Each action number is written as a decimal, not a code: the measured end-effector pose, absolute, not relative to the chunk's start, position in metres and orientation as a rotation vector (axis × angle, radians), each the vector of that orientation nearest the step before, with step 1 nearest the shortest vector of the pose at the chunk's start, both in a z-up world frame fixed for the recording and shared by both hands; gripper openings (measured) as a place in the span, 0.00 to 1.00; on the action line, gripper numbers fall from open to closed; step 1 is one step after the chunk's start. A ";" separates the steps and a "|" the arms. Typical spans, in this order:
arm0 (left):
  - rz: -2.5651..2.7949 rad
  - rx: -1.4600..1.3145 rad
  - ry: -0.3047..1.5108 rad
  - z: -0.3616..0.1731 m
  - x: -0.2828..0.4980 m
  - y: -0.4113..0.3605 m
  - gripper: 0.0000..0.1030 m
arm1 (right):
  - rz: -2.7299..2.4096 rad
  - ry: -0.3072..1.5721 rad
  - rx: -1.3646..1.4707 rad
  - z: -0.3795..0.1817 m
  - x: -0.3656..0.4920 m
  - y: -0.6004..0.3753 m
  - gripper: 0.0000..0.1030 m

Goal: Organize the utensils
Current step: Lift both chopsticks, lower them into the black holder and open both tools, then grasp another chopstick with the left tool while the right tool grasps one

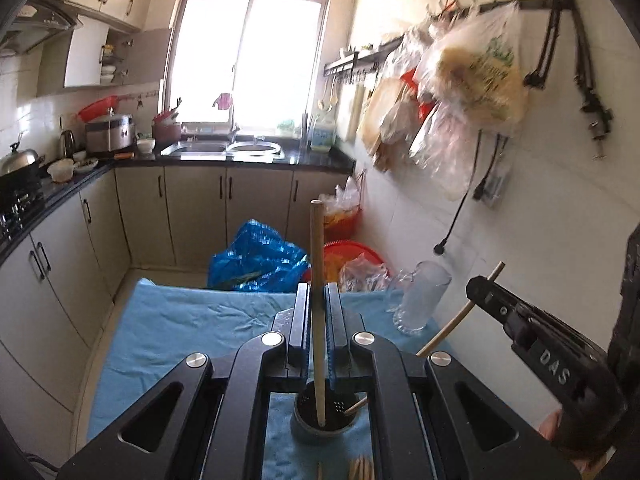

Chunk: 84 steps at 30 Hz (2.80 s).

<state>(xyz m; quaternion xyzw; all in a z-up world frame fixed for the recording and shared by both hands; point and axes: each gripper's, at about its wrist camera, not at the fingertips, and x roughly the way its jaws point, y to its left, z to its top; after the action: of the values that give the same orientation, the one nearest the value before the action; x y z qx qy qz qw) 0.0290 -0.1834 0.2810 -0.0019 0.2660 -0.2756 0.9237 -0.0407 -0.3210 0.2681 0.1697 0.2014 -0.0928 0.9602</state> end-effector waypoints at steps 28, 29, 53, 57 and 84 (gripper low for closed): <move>-0.476 0.013 0.597 0.264 -0.035 -0.109 0.47 | -0.230 0.546 0.352 0.249 -0.085 -0.335 0.52; -0.479 0.014 0.604 0.260 -0.044 -0.103 0.48 | -0.227 0.558 0.344 0.251 -0.094 -0.333 0.53; -0.563 0.216 1.099 0.035 -0.030 -0.175 0.28 | -0.107 1.047 0.527 0.017 -0.126 -0.322 0.26; -0.562 0.238 1.105 0.026 -0.020 -0.183 0.20 | -0.143 1.067 0.520 0.010 -0.107 -0.325 0.22; -0.581 0.165 1.116 0.047 -0.008 -0.164 0.29 | -0.226 1.116 0.397 0.008 -0.090 -0.334 0.08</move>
<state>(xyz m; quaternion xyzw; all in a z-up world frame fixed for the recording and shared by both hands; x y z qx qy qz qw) -0.0077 -0.1637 0.0469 0.0769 0.5213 -0.2712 0.8055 -0.0900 -0.3342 0.0075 0.1868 0.5247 -0.1062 0.8237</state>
